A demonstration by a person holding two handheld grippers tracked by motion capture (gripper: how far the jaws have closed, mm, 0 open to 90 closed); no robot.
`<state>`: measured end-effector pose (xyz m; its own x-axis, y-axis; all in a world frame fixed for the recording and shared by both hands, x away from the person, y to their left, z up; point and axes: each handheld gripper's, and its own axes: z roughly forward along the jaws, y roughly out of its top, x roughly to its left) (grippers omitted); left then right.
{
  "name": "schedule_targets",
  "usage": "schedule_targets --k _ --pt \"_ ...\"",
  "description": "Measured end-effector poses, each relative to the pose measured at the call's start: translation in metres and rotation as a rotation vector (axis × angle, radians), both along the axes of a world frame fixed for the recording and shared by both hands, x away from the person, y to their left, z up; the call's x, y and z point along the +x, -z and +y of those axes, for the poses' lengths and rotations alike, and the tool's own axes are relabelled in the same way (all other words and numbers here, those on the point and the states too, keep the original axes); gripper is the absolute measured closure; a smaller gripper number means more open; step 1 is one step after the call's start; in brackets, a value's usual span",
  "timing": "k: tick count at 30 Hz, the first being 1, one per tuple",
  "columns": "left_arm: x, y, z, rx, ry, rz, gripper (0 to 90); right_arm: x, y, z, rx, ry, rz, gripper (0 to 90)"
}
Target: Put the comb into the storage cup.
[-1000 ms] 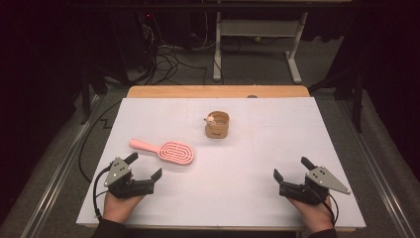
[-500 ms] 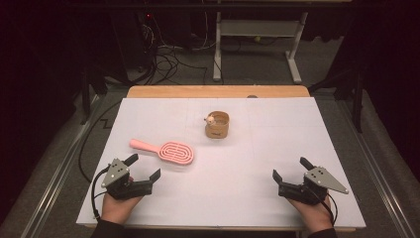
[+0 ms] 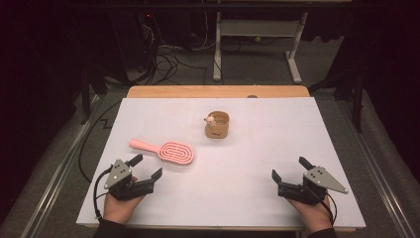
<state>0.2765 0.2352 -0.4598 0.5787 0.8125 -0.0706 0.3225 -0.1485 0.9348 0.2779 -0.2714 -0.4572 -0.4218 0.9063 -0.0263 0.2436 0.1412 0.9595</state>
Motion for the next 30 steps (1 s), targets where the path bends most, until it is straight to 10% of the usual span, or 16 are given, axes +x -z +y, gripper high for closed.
schedule_targets --k 11,30 --pt "0.0008 0.0008 0.0035 -0.006 -0.073 0.006 44.1 0.0000 0.0006 -0.0005 0.005 -0.001 0.000 0.2" --pt "0.0003 -0.0008 0.0055 0.040 -0.023 0.007 76.0 -0.0006 -0.0001 -0.0009 0.003 0.001 -0.002 0.2"
